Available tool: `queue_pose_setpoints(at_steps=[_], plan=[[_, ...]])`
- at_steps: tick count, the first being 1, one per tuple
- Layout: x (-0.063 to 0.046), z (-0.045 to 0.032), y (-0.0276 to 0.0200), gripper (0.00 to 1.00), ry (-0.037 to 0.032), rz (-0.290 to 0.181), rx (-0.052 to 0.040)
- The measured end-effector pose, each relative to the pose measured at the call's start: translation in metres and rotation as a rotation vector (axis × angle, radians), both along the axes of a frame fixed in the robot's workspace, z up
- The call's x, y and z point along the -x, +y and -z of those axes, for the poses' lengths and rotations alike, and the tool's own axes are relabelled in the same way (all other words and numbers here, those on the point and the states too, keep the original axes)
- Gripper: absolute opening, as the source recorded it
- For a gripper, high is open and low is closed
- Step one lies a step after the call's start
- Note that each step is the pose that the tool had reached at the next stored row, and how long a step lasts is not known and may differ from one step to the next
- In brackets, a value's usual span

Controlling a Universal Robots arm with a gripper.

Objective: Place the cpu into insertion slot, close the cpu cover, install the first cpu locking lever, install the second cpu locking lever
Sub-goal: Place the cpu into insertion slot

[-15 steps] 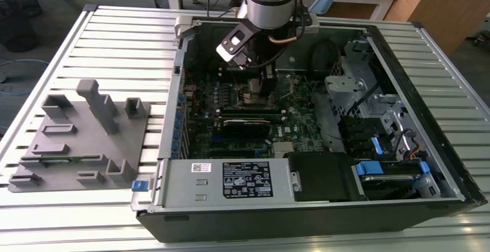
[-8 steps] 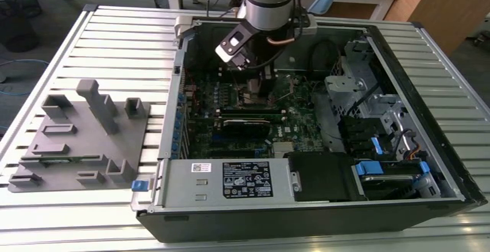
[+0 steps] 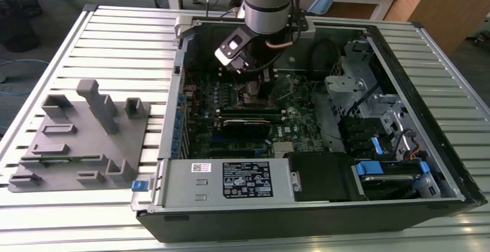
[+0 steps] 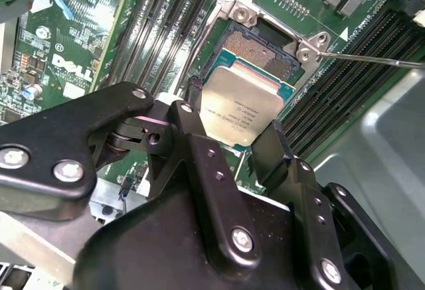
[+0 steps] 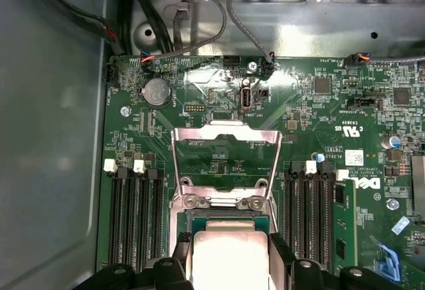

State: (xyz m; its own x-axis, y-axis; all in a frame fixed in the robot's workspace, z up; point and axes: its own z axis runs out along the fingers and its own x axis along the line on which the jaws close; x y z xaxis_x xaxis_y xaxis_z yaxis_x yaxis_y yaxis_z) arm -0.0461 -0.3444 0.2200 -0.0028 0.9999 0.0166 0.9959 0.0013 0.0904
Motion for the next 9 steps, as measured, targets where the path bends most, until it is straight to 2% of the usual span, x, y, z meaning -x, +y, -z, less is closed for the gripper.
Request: queue_pose_setpoints(at_steps=[9], plan=[[0.0009,0.0050,0.0004,0.54,0.0002,0.001,-0.0022]])
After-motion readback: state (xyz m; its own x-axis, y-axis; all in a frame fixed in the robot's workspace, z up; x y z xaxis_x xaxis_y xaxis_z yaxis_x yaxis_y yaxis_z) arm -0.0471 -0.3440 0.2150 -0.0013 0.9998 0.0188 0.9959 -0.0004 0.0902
